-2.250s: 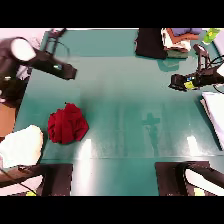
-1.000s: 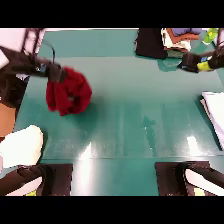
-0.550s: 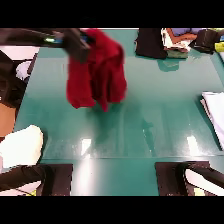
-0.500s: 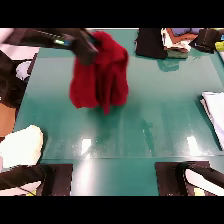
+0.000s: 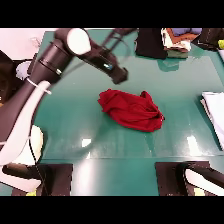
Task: Fold the shirts.
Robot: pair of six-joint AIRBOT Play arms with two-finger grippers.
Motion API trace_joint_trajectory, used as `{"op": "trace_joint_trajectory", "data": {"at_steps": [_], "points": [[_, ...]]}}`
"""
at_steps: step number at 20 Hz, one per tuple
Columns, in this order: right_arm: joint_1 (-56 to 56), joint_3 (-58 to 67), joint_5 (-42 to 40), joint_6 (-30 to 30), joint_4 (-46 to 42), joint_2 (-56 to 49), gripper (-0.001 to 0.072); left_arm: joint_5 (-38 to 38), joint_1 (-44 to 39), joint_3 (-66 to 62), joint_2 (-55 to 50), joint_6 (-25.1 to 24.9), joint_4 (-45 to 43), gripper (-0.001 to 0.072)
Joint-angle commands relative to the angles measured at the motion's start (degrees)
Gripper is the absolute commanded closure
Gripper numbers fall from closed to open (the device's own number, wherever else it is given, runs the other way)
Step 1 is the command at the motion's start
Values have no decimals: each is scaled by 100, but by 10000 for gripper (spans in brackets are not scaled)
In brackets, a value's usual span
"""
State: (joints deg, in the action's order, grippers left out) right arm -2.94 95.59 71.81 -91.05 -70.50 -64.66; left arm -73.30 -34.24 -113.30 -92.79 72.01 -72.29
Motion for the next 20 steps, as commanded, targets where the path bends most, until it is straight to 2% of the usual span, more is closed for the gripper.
{"op": "trace_joint_trajectory", "data": {"at_steps": [1,3,4,5,6,8,10,11,14,15,16,17,20], "points": [[-11,-90,155,2,4,2,688,-879,1209,136,-28,876,-76,147],[-11,-511,501,4,-4,0,673,-916,1746,470,-26,964,-61,147],[-11,-896,730,4,-2,0,465,-914,1926,662,-28,964,-61,146],[-11,-1338,909,7,7,0,157,-868,2035,861,-28,962,-63,146],[-11,-1882,994,13,52,0,51,-791,2109,1084,-28,964,-59,146],[94,-2992,732,52,262,0,52,-514,2124,1486,-28,960,-68,146],[302,-3921,122,50,352,-2,72,-247,2124,1775,-31,962,57,146],[435,-4264,-184,50,345,-4,141,-153,2124,1858,-35,962,76,146],[811,-4603,-586,46,332,-341,164,39,2124,1985,-55,962,76,145],[907,-4540,-564,46,317,-553,246,44,2124,1985,-59,962,74,145],[988,-4424,-522,48,275,-730,491,57,2124,1985,-59,962,79,145],[1034,-4299,-525,44,282,-855,681,92,2122,1985,-66,962,98,145],[1047,-3893,-520,-153,271,-960,689,304,2122,2070,-199,944,398,144]]}}
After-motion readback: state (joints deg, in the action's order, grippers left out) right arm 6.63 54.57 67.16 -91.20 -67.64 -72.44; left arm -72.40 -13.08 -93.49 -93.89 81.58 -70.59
